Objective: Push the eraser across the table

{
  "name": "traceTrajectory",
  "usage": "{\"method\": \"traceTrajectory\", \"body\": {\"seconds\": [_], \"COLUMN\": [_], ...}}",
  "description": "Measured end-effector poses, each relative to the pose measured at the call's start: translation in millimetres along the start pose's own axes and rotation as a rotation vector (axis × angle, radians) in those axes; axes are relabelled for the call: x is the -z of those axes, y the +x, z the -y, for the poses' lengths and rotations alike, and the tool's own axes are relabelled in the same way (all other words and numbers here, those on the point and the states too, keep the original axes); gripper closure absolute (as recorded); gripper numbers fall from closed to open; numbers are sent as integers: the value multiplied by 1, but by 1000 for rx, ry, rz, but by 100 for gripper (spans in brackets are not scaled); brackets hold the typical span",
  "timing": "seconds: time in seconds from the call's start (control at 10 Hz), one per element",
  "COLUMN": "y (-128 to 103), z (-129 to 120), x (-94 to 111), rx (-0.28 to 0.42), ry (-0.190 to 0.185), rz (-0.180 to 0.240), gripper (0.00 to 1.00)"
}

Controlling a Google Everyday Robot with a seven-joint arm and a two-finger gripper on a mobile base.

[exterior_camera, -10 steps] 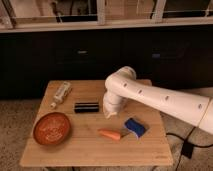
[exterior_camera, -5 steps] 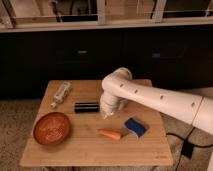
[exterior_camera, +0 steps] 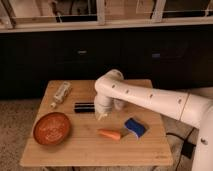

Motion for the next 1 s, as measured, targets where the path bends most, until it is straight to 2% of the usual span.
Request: {"method": "traceTrajectory", "body": {"seconds": [0.3,1.0], "y": [-3,-4], "z": [9,29], "x": [-7,-14], "rx": [14,51], "ry": [-11,-11], "rz": [5,16], "gripper": [79,79]}}
